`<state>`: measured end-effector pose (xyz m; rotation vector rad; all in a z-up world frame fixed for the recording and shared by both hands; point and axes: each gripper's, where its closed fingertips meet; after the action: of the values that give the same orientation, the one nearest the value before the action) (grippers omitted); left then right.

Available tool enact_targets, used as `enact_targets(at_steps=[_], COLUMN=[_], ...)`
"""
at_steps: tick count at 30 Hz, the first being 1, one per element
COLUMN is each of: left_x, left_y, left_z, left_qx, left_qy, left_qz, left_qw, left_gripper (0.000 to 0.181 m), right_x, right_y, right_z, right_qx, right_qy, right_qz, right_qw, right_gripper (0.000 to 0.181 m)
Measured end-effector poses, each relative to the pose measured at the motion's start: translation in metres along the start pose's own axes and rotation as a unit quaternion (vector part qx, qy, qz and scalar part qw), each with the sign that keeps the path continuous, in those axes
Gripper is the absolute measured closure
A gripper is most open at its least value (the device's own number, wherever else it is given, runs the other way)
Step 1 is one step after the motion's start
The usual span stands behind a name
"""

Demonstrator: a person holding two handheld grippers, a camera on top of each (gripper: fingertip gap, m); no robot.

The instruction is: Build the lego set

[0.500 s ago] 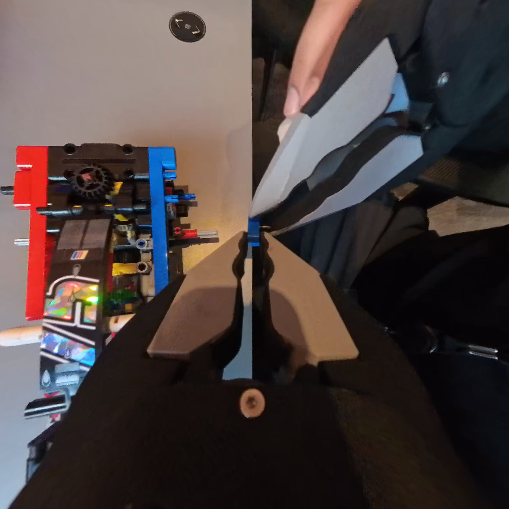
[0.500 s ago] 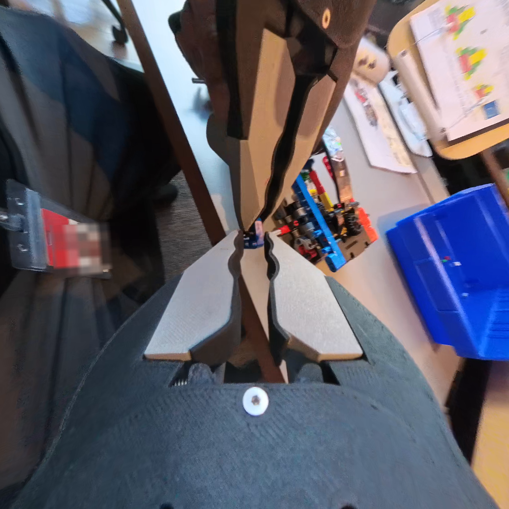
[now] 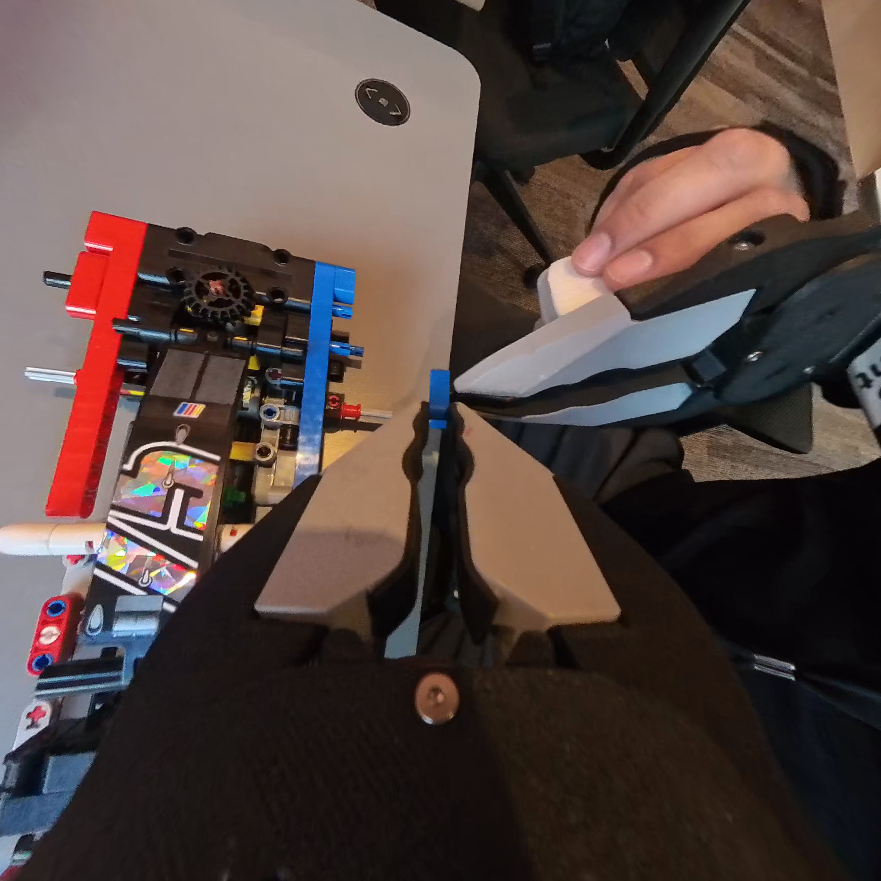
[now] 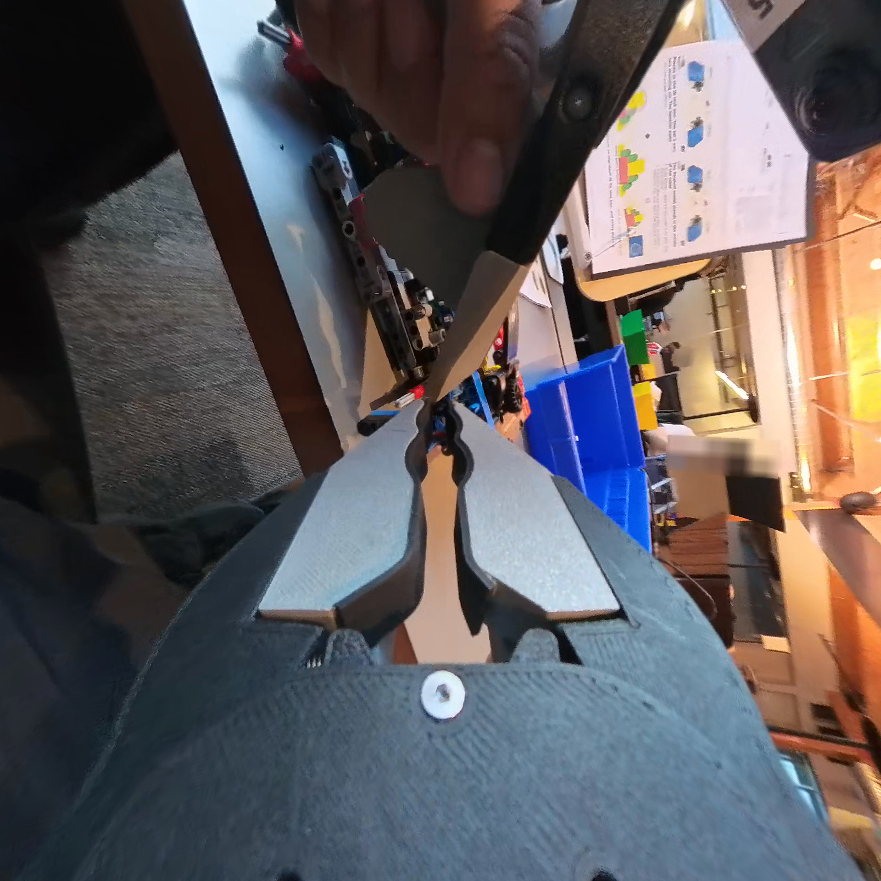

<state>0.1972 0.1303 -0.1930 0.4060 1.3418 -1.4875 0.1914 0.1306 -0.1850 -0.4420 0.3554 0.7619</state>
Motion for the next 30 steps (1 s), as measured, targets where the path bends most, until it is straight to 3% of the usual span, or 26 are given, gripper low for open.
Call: enact_targets(at_steps=[8,9,12,16,18,21,23,26,30], left_x=[-0.009,-0.01,-0.017,-0.047,-0.067,-0.063,-0.052,-0.03,-0.005], left_y=[-0.01,-0.013,-0.023,-0.056,-0.063,-0.048,-0.036,-0.021,-0.011], left_z=[0.008,0.011,0.009,-0.037,-0.056,-0.064,-0.068,-0.09,-0.091], left_qx=[0.023,0.03,0.028,-0.063,-0.064,0.031,0.075,0.043,0.035], left_qy=[-0.022,-0.022,-0.017,0.048,0.062,0.017,-0.021,0.035,0.091], left_qz=[0.027,0.027,0.026,0.016,0.003,-0.091,-0.151,-0.217,-0.289], left_qw=[0.999,0.999,0.999,0.997,0.996,0.995,0.986,0.975,0.952], left_gripper=[0.175,0.164,0.157,0.144,0.126,0.096,0.089,0.083,0.072], right_x=[-0.009,-0.008,0.0,0.009,0.016,0.024,0.025,0.025,0.033], right_y=[-0.005,-0.006,-0.008,-0.011,-0.007,0.002,0.005,0.006,0.011], right_z=[0.009,0.011,0.014,0.026,0.024,0.016,0.013,0.015,0.016], right_qx=[0.05,0.056,0.069,0.104,0.099,0.082,0.083,0.09,0.091], right_qy=[-0.051,-0.056,-0.072,-0.134,-0.175,-0.223,-0.236,-0.231,-0.242], right_qz=[0.01,0.009,0.005,0.013,0.012,0.008,0.011,0.015,0.014], right_qw=[0.997,0.997,0.995,0.985,0.98,0.971,0.968,0.969,0.966], right_gripper=[0.181,0.181,0.181,0.181,0.181,0.181,0.181,0.181,0.181])
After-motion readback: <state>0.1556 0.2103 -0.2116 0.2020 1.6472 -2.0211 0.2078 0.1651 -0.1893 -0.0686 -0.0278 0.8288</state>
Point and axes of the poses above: each gripper's, where its closed fingertips meet, y out along the fingers, x out of its underside, z = x × y across the jaws, and after that the axes turned 11 degrees about z, right-handed
